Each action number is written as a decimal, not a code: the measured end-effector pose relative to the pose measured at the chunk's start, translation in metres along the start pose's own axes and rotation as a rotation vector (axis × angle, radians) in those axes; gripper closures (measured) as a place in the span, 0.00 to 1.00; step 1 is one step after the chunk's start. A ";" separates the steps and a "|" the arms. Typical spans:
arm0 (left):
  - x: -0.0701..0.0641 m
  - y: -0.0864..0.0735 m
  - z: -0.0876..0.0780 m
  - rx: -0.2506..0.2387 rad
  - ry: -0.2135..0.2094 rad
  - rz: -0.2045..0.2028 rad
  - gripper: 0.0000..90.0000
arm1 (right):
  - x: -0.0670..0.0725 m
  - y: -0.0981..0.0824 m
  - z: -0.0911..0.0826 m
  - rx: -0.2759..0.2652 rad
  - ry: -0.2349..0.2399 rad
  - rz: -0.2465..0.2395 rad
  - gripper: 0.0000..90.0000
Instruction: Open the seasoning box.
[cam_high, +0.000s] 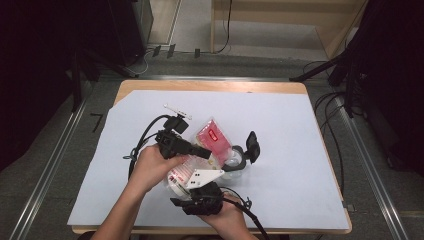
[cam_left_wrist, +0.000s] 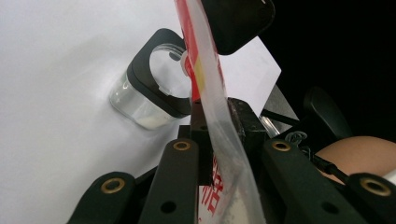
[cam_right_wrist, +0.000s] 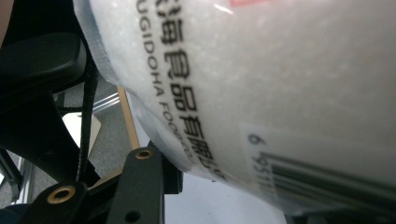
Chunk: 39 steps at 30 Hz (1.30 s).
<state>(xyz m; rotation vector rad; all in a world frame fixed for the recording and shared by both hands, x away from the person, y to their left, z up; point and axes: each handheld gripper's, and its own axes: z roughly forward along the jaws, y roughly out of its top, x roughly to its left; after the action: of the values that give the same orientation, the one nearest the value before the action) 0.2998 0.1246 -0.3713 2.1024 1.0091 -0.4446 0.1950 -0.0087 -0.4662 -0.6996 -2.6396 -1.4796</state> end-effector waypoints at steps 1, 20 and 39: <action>0.000 0.000 0.000 0.002 -0.001 -0.006 0.90 | 0.000 0.000 0.000 0.001 0.002 0.000 0.69; -0.002 0.000 -0.007 -0.001 0.002 -0.031 0.77 | -0.004 0.002 -0.002 -0.012 0.028 0.065 0.70; 0.002 0.006 -0.003 -0.002 -0.014 -0.057 0.85 | -0.002 0.010 0.000 0.008 0.018 0.028 0.69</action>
<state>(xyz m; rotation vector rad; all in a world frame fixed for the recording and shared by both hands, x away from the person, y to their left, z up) 0.3058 0.1253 -0.3676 2.0702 1.0630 -0.4865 0.2008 -0.0053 -0.4584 -0.7156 -2.6103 -1.4600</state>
